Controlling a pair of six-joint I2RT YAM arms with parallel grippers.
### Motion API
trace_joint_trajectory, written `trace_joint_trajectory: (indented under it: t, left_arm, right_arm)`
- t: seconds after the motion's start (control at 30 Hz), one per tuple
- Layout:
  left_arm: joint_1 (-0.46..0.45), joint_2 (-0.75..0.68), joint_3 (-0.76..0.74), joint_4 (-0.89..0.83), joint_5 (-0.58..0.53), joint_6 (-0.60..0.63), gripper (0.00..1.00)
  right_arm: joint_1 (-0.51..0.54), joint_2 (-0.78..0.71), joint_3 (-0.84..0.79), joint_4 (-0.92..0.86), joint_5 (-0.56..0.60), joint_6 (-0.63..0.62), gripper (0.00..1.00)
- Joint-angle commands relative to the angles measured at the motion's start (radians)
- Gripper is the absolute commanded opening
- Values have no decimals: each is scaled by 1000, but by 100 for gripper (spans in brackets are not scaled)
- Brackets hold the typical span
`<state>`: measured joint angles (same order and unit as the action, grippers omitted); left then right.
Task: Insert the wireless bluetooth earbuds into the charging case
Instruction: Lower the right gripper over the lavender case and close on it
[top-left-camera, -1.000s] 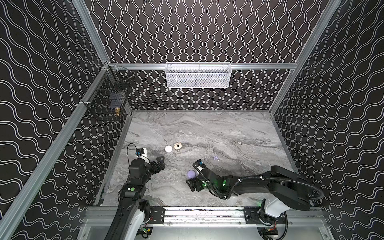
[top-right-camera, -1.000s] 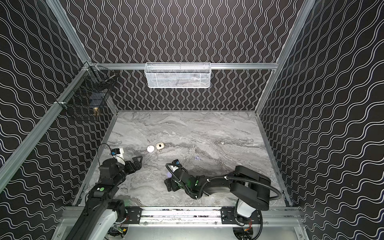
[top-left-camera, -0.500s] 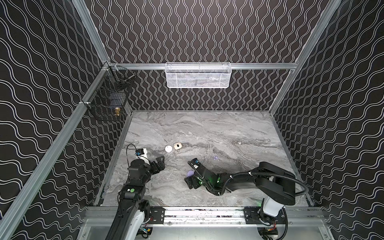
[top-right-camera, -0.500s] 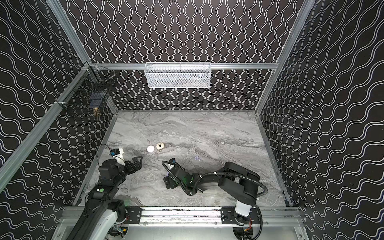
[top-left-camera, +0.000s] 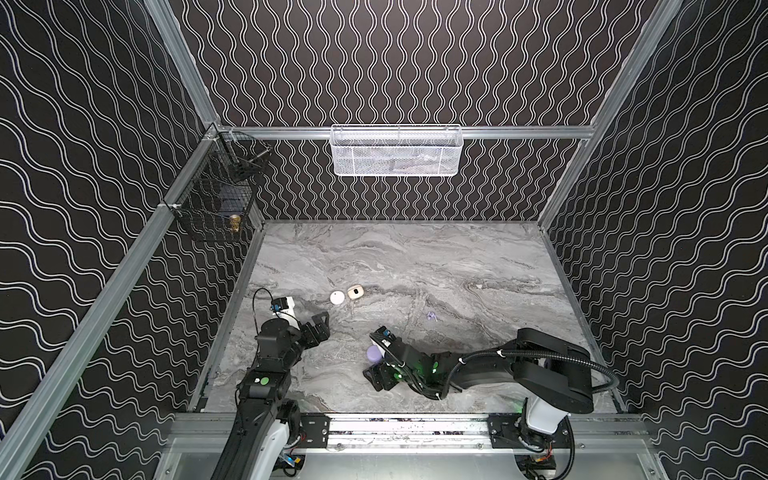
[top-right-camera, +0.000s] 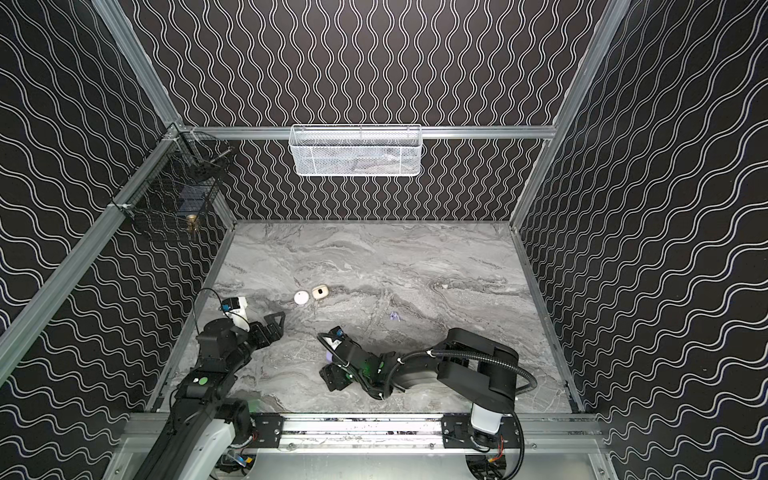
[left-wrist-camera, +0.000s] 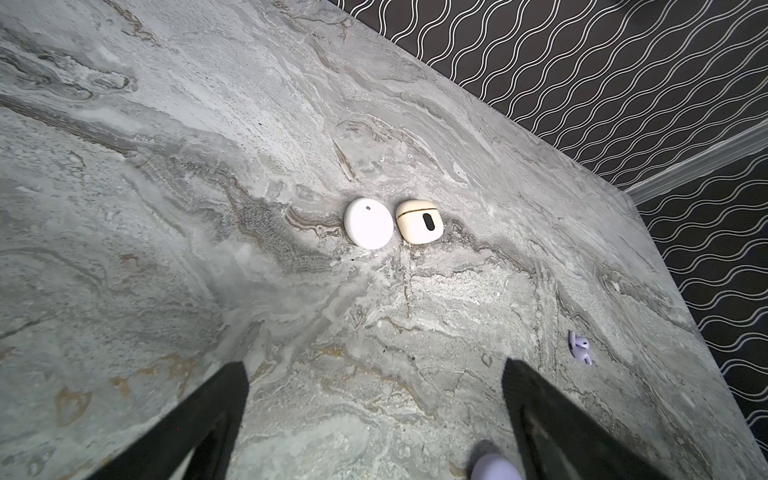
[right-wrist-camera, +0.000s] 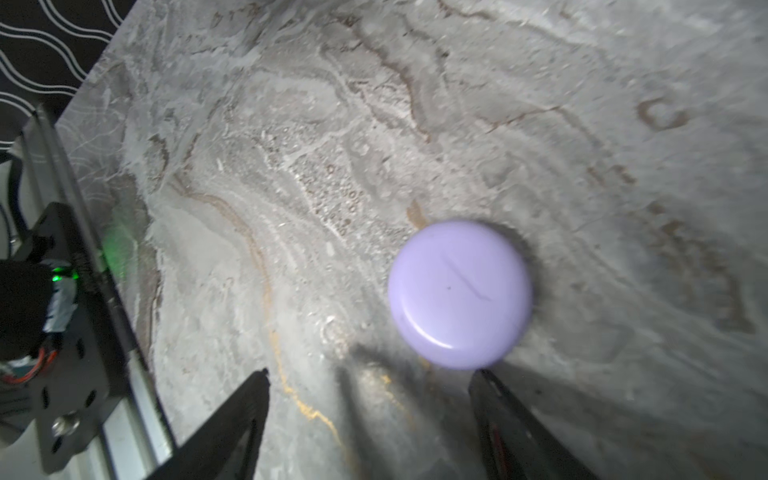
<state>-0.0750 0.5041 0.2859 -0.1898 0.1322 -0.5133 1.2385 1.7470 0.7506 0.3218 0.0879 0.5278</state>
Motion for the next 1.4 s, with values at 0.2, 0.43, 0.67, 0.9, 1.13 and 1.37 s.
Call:
trace_joint_trajectory:
  t: [0.2,0.43,0.67,0.9,1.13,1.37]
  left_arm:
    - [1,-3,-3,3,2,16,99]
    - [1,-17,-6,1,10,16,99]
    - [1,-29,-9,1,18,18,99]
    - [0,-61,-20,10,49,22,92]
    - [1,-83,-24,3,49,19,91]
    - [0,-82,-26,6,55,18,91]
  right_arm:
    - [3,-108,-26,-41,113,-32,81]
    - [1,-170,-51,2,74,-398,92]
    - [-57,-157,-81,65,-54,-618,92]
    - [-98,-10,34,-53,-108,-669,89]
    - [-107,73,80,-70,-165,-664,81]
    - [-108,75,64,-50,-169,-651,72]
